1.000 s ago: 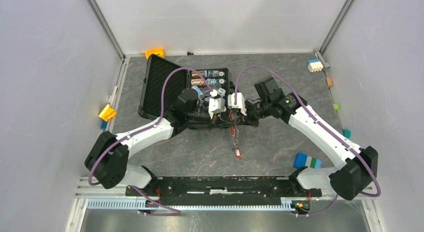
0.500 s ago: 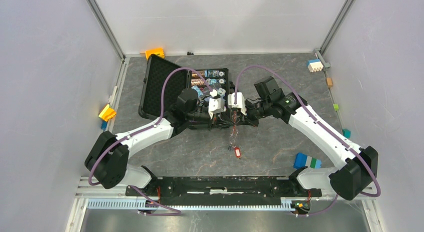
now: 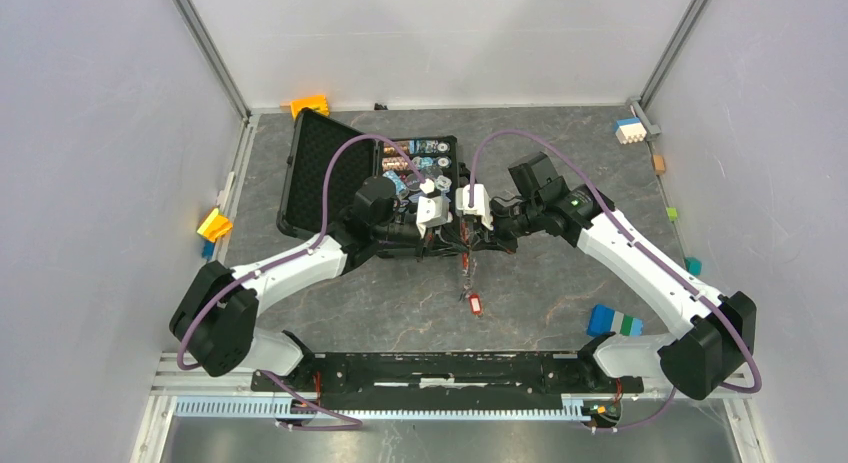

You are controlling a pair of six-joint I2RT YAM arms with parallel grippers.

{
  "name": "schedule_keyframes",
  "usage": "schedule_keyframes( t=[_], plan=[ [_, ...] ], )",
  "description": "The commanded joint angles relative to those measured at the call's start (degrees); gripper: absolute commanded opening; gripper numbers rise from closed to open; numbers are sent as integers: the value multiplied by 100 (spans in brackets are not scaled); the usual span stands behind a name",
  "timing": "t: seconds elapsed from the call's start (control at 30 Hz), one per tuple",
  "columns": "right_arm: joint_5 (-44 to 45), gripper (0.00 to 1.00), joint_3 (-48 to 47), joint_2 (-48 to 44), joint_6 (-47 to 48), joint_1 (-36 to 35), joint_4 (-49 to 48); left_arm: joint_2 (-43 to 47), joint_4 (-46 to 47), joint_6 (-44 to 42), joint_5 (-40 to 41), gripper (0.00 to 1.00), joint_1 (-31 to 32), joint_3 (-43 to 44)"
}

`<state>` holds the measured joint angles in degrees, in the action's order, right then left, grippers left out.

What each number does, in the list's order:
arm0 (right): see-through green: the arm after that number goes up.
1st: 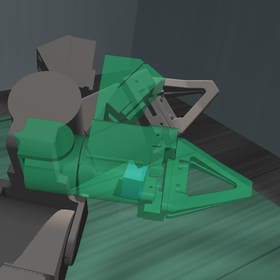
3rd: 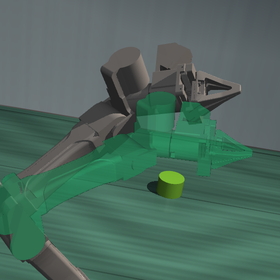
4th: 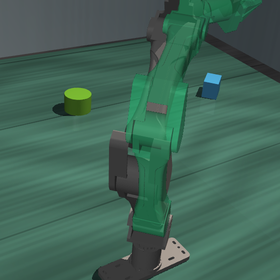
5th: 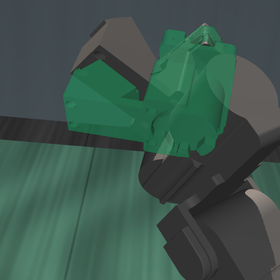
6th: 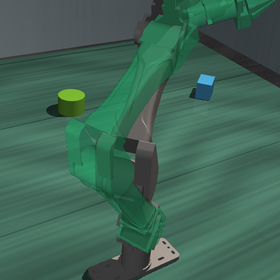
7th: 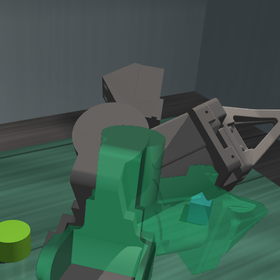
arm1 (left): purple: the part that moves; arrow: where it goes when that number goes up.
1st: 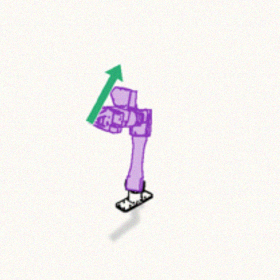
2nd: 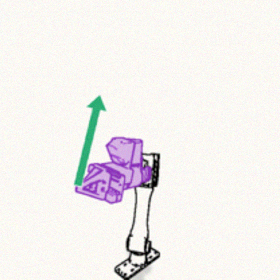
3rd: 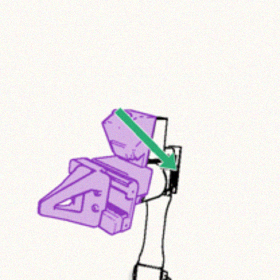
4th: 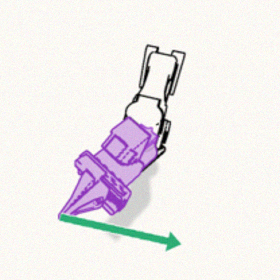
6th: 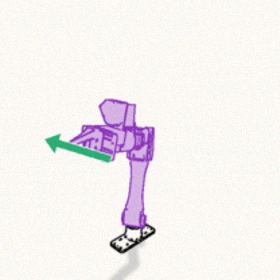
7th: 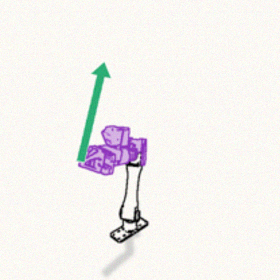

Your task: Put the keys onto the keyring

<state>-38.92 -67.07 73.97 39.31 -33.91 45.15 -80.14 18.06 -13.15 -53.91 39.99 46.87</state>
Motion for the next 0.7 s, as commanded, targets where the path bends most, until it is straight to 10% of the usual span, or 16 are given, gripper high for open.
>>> schedule_keyframes(
  t=[0.0, 0.67],
  plan=[
    [-184, 0, -257, -137, -54, -10, -288, -74, 74, -161, -221, 12, 45, 163],
    [-197, 0, -202, -155, -63, 35, -308, -73, 46, -179, -130, 2, 45, 151]
  ],
)
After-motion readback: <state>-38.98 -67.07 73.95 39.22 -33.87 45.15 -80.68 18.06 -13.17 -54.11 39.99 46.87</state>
